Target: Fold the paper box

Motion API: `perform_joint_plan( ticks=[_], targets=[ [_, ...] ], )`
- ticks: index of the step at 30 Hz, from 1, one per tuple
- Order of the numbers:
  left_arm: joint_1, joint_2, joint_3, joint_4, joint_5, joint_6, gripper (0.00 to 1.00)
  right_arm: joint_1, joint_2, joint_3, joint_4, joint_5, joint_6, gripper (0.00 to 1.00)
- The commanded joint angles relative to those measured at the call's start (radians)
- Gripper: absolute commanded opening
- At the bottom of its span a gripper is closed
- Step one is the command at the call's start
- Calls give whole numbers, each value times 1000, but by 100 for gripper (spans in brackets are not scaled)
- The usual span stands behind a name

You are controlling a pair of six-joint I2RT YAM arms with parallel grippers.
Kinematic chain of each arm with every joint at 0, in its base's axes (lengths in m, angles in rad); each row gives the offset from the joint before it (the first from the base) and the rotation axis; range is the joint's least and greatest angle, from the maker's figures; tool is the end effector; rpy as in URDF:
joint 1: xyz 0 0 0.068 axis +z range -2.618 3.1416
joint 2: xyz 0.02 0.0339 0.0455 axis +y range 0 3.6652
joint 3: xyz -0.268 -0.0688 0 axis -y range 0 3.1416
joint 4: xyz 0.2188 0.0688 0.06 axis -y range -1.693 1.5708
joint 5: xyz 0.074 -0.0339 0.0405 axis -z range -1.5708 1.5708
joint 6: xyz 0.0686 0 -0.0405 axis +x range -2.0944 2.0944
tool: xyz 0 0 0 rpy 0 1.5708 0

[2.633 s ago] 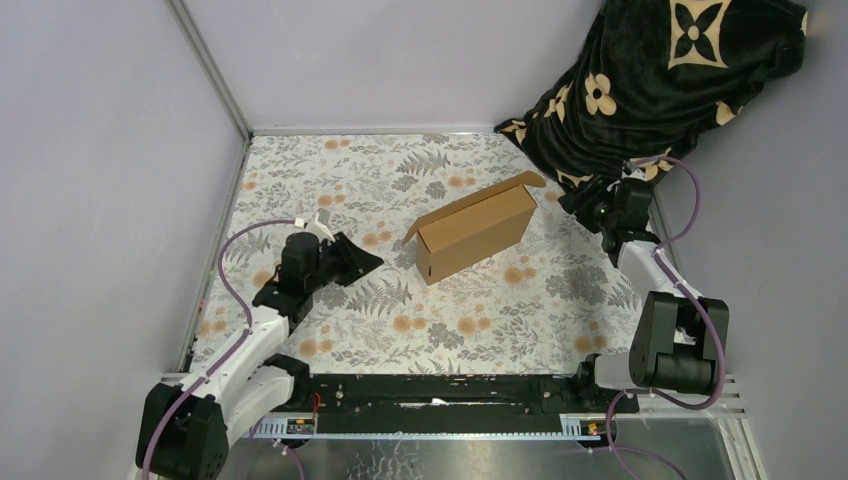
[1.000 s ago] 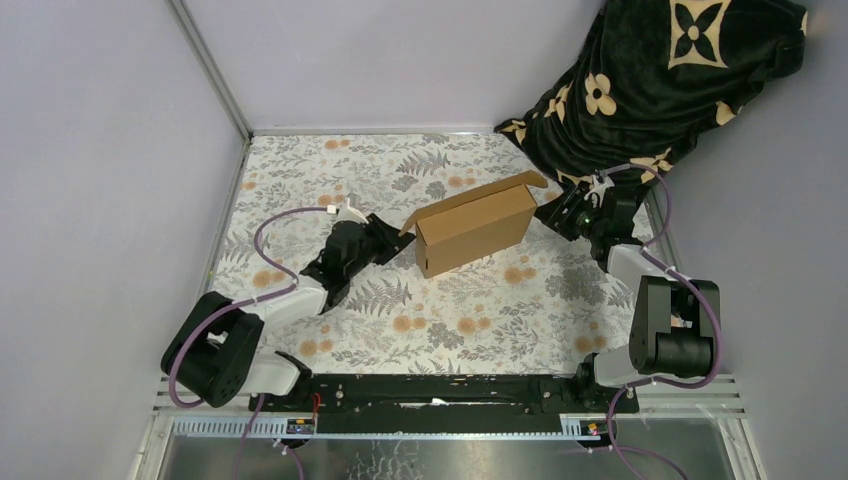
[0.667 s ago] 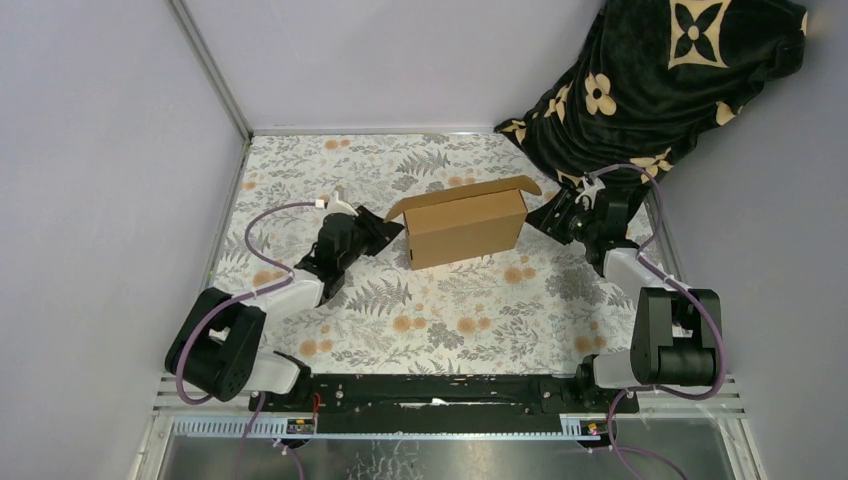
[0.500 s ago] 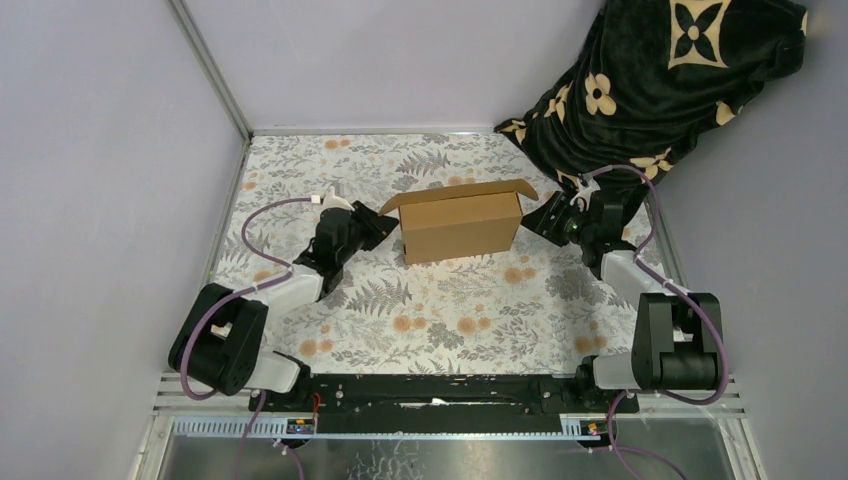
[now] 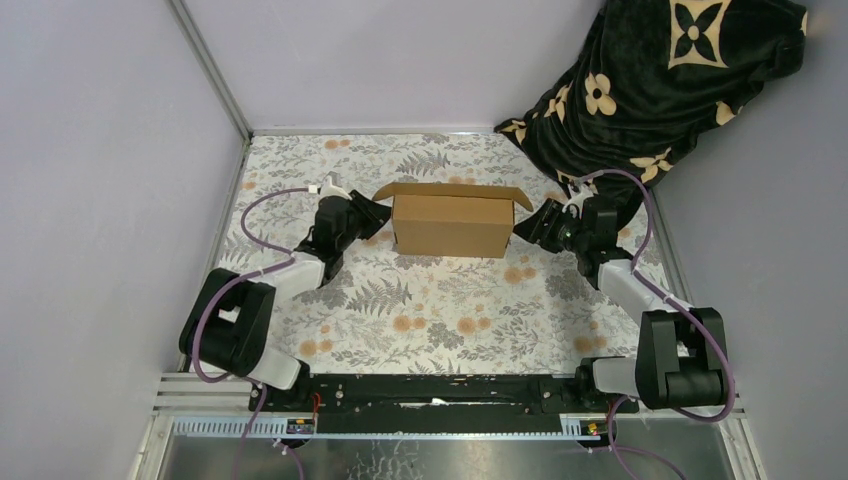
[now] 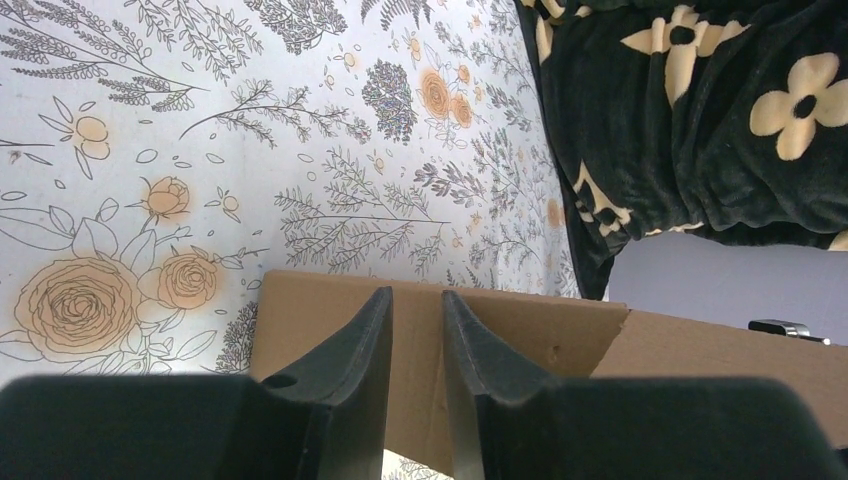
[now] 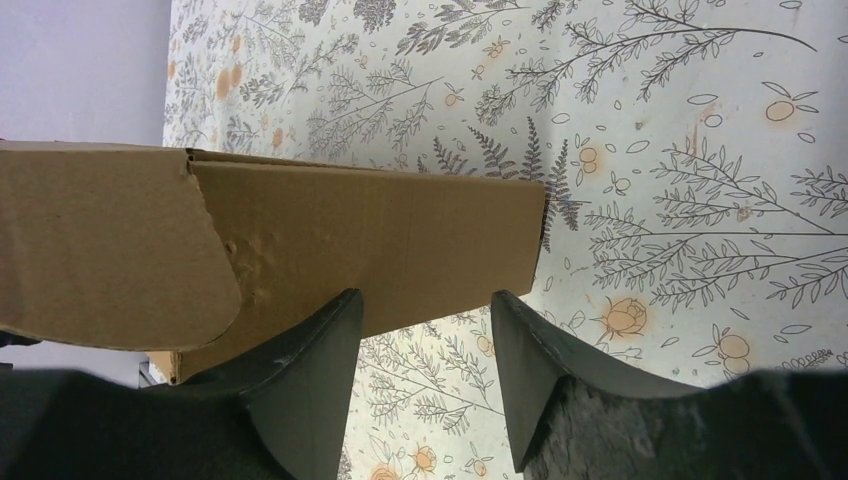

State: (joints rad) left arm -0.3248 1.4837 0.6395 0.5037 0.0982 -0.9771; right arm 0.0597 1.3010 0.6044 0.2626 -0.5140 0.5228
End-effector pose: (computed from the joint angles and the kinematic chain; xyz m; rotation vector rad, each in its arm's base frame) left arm 0.3021 -0.1088 0.2093 -0.5840 1.9468 -0.9491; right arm 0.2737 0.0501 0.2212 0.1340 2.0511 0.8821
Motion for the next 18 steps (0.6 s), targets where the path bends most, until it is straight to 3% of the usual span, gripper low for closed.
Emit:
perform_joint_plan(
  ticks=[1, 5, 8, 18],
  targets=[
    [-9, 14, 24, 29, 92, 21, 31, 34, -30, -4, -59, -5, -42, 59],
    [3, -53, 20, -68, 80, 51, 32, 32, -34, 38, -209, 155, -92, 59],
    [19, -112, 21, -175, 62, 87, 42, 32, -44, 70, -305, 243, -119, 62],
    [124, -259, 33, -403, 78, 211, 47, 32, -132, 136, -458, 359, -190, 66]
  ],
)
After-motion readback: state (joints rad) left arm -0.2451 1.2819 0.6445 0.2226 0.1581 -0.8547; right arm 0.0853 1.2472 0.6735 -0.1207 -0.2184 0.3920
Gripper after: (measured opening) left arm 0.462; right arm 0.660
